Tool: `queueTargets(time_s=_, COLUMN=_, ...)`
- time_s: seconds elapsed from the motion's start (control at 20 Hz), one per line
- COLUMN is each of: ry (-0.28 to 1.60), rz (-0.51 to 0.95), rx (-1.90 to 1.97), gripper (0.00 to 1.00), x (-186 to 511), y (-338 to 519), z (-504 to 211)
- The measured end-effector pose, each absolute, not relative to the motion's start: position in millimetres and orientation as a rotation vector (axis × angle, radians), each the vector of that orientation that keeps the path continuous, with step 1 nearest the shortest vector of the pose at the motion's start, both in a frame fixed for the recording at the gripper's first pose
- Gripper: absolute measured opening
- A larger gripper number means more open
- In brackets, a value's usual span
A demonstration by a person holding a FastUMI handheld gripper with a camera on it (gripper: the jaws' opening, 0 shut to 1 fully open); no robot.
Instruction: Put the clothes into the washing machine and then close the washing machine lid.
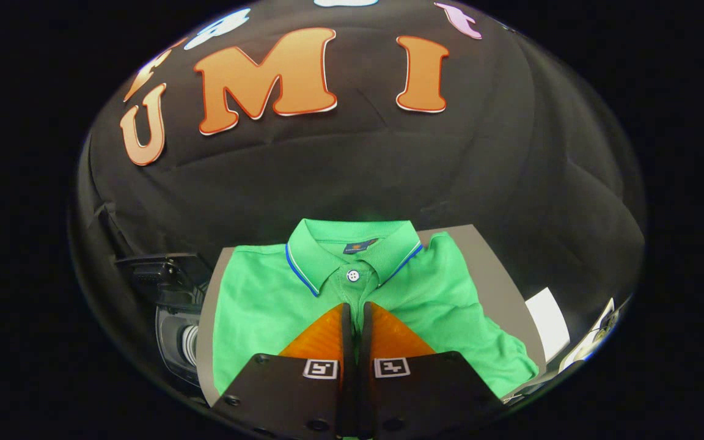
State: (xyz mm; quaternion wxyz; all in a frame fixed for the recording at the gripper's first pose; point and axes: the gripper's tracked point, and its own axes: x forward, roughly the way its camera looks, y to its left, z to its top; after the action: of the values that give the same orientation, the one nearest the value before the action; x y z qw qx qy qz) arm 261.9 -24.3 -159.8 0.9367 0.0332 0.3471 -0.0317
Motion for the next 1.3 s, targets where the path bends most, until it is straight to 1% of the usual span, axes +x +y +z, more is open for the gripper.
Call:
queueTargets(time_s=0.25, ry=0.562, rz=-0.052, rx=0.102, gripper=0.08, x=255, y=-23, z=-132)
queueTargets(time_s=0.65, ry=0.399, rz=-0.023, rx=0.147, gripper=0.08, x=243, y=-8, z=-82)
queueTargets(time_s=0.7, ry=0.398, rz=-0.006, rx=0.148, gripper=0.08, x=242, y=-4, z=-77)
queueTargets(time_s=0.85, ry=0.315, rz=0.034, rx=0.183, gripper=0.08, x=235, y=9, z=-44)
queueTargets(time_s=1.1, ry=0.224, rz=0.117, rx=0.206, gripper=0.08, x=208, y=44, z=-7)
queueTargets(time_s=1.3, ry=0.191, rz=0.226, rx=0.223, gripper=0.08, x=176, y=99, z=10)
